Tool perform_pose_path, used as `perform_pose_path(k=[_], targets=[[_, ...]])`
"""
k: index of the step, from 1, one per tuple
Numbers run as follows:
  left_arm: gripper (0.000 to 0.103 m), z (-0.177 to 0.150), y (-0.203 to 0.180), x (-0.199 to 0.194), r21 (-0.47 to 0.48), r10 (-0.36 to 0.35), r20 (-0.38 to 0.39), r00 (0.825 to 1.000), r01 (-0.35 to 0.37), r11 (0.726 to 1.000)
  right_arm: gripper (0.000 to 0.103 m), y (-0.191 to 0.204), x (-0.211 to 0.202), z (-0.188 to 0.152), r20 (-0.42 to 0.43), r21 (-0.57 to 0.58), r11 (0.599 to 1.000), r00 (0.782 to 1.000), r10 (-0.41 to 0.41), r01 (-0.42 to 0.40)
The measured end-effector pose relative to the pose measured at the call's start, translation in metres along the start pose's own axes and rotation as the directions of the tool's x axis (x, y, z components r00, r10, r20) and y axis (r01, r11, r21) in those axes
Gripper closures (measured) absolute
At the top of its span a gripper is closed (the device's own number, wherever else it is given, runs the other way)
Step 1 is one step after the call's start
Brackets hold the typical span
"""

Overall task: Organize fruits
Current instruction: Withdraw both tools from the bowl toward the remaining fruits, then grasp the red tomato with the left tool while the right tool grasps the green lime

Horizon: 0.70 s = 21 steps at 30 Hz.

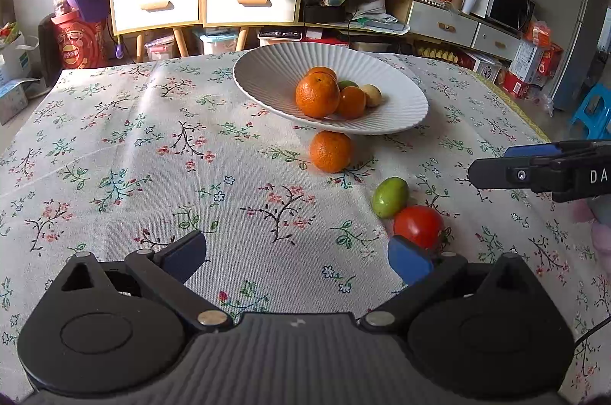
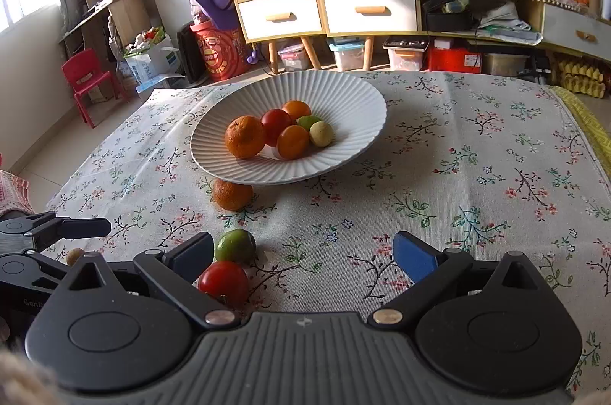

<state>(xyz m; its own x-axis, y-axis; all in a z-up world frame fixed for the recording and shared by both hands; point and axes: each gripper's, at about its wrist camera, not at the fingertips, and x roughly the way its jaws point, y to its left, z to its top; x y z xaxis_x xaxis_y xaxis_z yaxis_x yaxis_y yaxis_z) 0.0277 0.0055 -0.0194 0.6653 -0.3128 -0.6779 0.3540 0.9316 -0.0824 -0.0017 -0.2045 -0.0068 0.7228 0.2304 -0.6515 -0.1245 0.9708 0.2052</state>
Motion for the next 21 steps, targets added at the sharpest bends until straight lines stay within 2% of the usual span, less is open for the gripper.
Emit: perform_pose_path(k=[6,15,18,20,21], targets=[[0.004,-0.007,-0.008,0.007,0.021,-0.015,-0.008,1.000,0.015,1.000,0.003,0.001,0.004,-0.008,-0.027,-0.024,1.000,1.000,-0.012,0.011],[0.006,0.001,-0.030,0.016,0.019,-0.114,-0.012,0.993,0.114,0.993,0.003,-0.005,0.005,-0.006,-0.032,-0.010,1.000,0.999,-0.014,0.014],[0.013,0.002,-0.038,0.020,0.025,-0.144,-0.018,0.989,0.144,0.989,0.003,-0.007,0.006,-0.006,-0.033,-0.004,1.000,0.999,-0.018,0.018],[0.023,0.003,-0.043,0.023,0.033,-0.160,-0.026,0.987,0.161,0.986,0.003,-0.009,0.007,-0.006,-0.036,0.000,1.000,0.999,-0.016,0.016],[0.025,0.004,-0.045,0.024,0.038,-0.167,-0.032,0.985,0.168,0.985,0.003,-0.009,0.007,-0.006,-0.038,0.000,1.000,0.999,-0.018,0.018]])
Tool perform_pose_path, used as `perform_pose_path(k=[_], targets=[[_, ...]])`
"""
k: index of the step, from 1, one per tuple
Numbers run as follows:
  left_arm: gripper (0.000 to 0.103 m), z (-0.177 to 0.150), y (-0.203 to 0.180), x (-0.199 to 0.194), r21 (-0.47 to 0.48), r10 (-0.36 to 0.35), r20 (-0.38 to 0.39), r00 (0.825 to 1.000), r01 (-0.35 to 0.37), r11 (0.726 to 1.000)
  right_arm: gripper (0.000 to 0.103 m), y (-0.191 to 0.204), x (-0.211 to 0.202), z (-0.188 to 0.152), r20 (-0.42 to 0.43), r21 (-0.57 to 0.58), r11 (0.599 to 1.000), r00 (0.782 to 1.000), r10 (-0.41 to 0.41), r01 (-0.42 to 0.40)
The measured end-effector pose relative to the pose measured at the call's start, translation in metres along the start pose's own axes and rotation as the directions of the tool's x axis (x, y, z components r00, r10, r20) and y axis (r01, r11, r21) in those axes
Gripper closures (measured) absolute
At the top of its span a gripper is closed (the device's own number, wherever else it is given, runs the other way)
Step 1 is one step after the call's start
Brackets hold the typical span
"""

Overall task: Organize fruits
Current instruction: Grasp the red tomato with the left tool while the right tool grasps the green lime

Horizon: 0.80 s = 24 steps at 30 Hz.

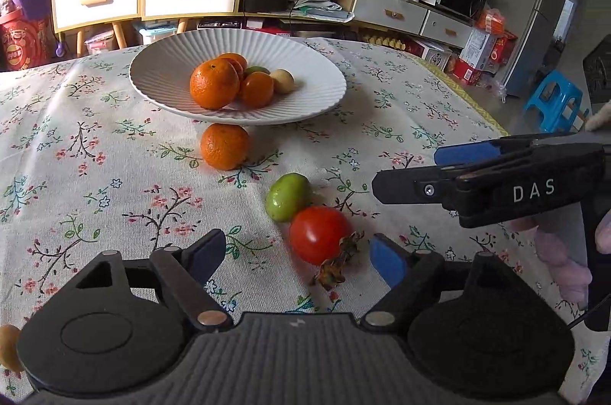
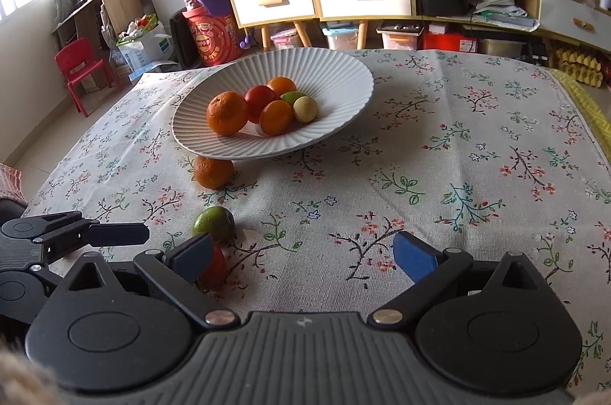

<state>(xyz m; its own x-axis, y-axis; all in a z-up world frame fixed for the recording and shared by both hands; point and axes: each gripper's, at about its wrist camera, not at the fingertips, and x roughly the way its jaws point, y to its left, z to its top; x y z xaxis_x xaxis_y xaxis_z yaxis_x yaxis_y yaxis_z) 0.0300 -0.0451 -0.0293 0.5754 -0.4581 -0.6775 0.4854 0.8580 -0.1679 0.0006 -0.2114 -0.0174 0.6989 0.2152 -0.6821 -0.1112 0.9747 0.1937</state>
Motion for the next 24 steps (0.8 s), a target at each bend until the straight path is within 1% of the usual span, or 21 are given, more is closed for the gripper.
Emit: perform_pose_path(k=[2,4,6,8,9,10,11,14,18,24], targets=[[0.031,0.001,-0.004,0.003,0.006,-0.013,-0.004,1.000,0.013,1.000,0.003,0.000,0.001,0.000,-0.002,-0.001,1.000,1.000,-0.002,0.002],[0.035,0.003,-0.006,0.005,0.010,-0.031,-0.005,1.000,0.031,0.999,0.003,0.000,0.001,0.000,-0.004,-0.002,1.000,1.000,-0.003,0.003],[0.042,0.003,-0.007,0.007,0.015,-0.047,-0.001,0.999,0.047,0.999,0.003,0.000,0.001,0.000,-0.004,-0.005,1.000,1.000,-0.002,0.002],[0.055,0.004,-0.007,0.009,0.015,-0.050,0.001,0.999,0.050,0.999,0.003,0.001,0.001,0.000,-0.005,-0.009,1.000,1.000,-0.002,0.002],[0.058,0.004,-0.006,0.009,0.017,-0.046,0.005,0.999,0.046,0.999,0.003,0.002,0.002,0.001,-0.006,-0.012,1.000,1.000,-0.002,0.002],[0.065,0.004,-0.005,0.009,0.017,-0.047,0.006,0.999,0.047,0.999,0.003,0.002,0.002,0.001,-0.006,-0.013,1.000,1.000,-0.003,0.003],[0.068,0.004,-0.004,0.008,0.013,-0.047,0.005,0.999,0.047,0.999,0.003,0.002,0.002,0.001,-0.007,-0.015,1.000,1.000,-0.003,0.002],[0.068,0.004,0.000,0.005,-0.001,-0.051,0.004,0.999,0.051,0.999,0.003,0.003,0.004,0.001,-0.007,-0.020,1.000,1.000,-0.003,0.003],[0.068,0.004,0.003,-0.001,0.003,-0.038,0.004,0.999,0.038,0.999,0.003,0.006,0.006,0.003,-0.008,-0.030,1.000,1.000,-0.002,0.002],[0.068,0.003,0.012,-0.014,-0.003,0.000,-0.005,1.000,0.000,1.000,0.004,0.014,0.014,0.005,-0.009,-0.042,0.999,1.000,0.009,-0.009]])
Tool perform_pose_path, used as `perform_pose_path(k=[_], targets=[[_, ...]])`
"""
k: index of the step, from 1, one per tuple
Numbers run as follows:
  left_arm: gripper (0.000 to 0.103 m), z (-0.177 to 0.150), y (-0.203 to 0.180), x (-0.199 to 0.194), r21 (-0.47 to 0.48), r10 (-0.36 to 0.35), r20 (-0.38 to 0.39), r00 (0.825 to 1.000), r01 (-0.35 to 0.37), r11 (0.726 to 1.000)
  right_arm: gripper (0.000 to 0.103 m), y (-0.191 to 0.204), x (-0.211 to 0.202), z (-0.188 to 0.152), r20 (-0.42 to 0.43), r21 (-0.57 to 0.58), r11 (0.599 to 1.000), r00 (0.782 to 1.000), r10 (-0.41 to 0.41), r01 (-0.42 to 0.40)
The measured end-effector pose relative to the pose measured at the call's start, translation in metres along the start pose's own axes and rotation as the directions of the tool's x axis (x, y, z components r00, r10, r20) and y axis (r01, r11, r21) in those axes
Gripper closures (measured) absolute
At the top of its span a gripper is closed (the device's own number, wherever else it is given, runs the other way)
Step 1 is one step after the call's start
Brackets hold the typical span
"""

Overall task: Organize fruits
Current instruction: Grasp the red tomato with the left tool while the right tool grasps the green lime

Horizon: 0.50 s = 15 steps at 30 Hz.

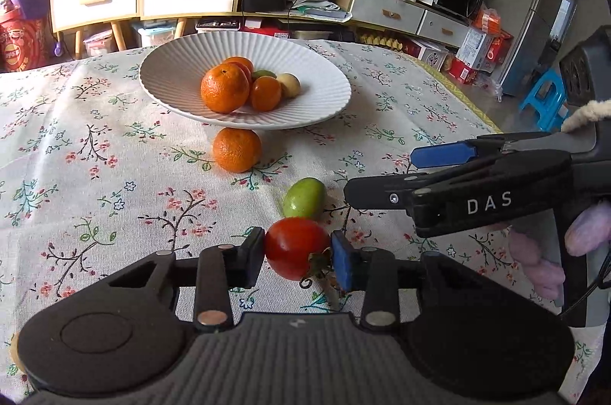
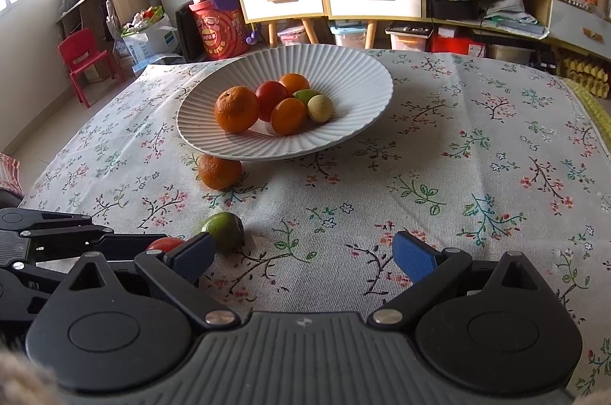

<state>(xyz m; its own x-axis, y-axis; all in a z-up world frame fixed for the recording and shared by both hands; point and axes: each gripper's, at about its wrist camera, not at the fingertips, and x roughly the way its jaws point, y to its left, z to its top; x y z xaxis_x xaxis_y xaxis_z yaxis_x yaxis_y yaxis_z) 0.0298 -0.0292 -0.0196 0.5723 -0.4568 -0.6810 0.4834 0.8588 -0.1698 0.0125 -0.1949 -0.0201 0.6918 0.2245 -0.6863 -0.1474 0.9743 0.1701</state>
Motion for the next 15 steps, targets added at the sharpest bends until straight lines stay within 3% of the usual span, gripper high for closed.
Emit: perform_pose_path(k=[6,15], targets=[[0.068,-0.003,0.009,-0.010,0.011,0.047,-0.013,0.999,-0.047,0.999,0.013,0.016,0.008,0.000,-0.015,-0.051,0.998,0.999,0.033,-0.034],[0.068,-0.008,0.020,-0.012,-0.001,0.070,-0.035,0.997,-0.070,0.998,0.043,0.038,0.013,-0.003,-0.026,-0.165,0.985,0.998,0.049,-0.053]])
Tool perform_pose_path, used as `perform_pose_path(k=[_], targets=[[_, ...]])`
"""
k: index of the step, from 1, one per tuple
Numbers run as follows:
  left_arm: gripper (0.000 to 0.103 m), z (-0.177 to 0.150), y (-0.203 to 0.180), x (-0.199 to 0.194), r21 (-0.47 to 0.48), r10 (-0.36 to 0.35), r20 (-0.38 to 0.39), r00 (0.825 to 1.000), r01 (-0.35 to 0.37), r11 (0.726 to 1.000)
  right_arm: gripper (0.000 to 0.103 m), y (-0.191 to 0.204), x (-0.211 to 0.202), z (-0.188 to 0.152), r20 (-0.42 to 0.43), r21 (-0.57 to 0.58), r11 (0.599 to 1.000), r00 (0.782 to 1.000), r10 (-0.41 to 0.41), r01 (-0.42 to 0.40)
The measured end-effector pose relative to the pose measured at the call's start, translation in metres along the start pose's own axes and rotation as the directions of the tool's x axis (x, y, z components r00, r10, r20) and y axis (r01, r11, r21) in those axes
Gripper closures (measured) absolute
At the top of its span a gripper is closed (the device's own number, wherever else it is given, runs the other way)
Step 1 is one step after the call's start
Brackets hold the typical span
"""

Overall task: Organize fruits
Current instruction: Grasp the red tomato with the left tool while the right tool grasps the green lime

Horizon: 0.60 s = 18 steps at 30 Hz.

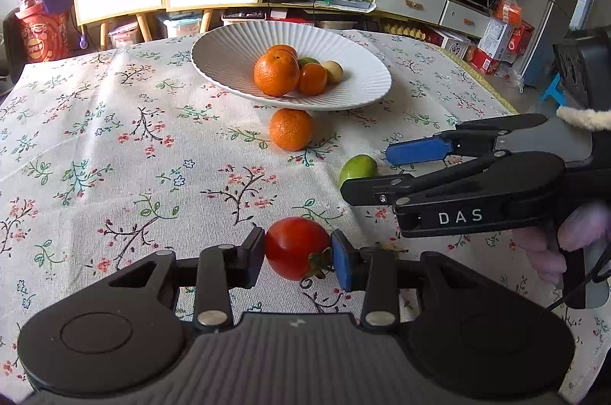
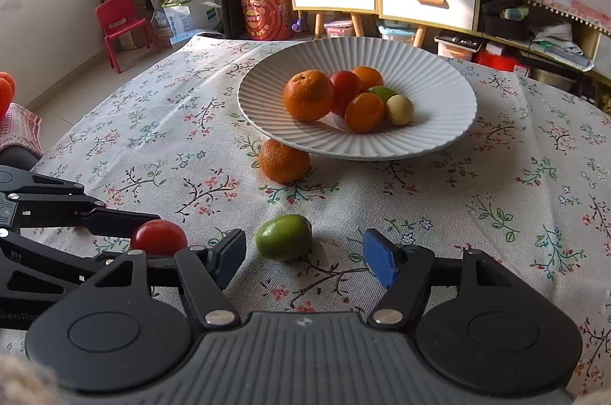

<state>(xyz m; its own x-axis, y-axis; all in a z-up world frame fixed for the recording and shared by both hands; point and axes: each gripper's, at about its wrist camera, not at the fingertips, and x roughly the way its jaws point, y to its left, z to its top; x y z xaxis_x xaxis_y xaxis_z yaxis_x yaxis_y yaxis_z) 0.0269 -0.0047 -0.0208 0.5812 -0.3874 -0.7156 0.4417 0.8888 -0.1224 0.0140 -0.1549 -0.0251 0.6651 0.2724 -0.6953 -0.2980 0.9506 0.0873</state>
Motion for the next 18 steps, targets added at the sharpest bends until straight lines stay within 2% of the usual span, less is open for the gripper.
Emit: perform_pose_path(k=[5,11,14,18], targets=[[0.068,0.000,0.001,0.000,-0.002,0.003,-0.001,1.000,-0.003,1.000,0.056,0.009,0.000,-0.002,0.011,-0.077,0.997,1.000,-0.022,0.022],[0.068,0.001,0.000,-0.001,0.000,0.007,-0.001,1.000,-0.007,1.000,0.067,0.012,0.000,-0.001,0.015,-0.104,0.995,1.000,-0.005,0.006],[0.068,0.000,0.000,0.000,0.002,0.009,-0.004,1.000,-0.009,1.000,0.072,0.014,0.001,-0.001,0.013,-0.114,0.993,1.000,0.001,0.001],[0.068,0.002,0.000,0.001,0.002,0.013,-0.005,1.000,-0.013,1.000,0.072,0.017,0.001,0.000,0.014,-0.132,0.991,1.000,-0.005,0.007]])
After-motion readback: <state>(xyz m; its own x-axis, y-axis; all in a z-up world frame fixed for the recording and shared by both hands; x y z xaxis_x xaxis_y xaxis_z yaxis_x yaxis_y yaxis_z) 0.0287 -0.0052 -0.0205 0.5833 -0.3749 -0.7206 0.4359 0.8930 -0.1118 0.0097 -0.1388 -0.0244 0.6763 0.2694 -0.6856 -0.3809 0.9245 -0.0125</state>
